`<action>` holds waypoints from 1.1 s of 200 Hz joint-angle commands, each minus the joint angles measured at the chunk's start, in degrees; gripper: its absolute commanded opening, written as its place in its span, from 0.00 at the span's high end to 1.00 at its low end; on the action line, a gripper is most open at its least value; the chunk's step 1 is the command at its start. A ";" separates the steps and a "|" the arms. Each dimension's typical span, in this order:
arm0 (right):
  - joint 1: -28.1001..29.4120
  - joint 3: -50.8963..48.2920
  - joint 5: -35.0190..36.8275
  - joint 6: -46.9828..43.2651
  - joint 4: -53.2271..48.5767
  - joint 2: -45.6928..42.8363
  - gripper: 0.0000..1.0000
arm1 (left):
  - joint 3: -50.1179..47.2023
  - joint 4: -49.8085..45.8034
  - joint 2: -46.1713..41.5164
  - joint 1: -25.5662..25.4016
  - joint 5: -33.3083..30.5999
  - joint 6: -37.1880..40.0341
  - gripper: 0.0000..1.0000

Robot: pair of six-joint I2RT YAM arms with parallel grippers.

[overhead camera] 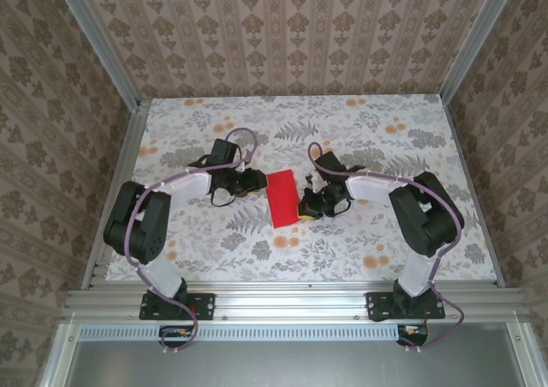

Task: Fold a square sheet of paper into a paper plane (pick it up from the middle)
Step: Third fold the triangle at the center of the table.

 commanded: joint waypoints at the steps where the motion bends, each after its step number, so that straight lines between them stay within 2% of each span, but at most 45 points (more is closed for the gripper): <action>1: 0.14 1.81 -4.74 -6.69 -6.02 2.48 0.98 | 1.05 3.86 1.95 -1.91 3.96 1.22 0.64; 59: -0.10 0.27 -2.56 -3.13 -1.13 1.07 0.90 | 3.14 -0.10 6.66 -3.36 -1.16 3.08 0.74; 103: -0.09 -1.40 -0.58 0.29 2.13 -0.35 0.88 | 0.62 -0.12 3.59 -3.36 -2.70 3.34 0.69; 144: -0.04 -3.69 -0.02 2.84 4.84 -2.70 0.80 | -0.82 -0.39 3.50 -3.13 -4.00 3.87 0.67; 157: -0.04 -4.32 0.11 3.64 5.46 -3.35 0.80 | -1.16 -0.04 3.81 -3.03 -4.20 3.72 0.68; 220: 0.88 -4.89 -0.63 6.10 7.06 -4.89 0.93 | -0.99 0.50 5.97 -3.09 -4.46 3.44 0.74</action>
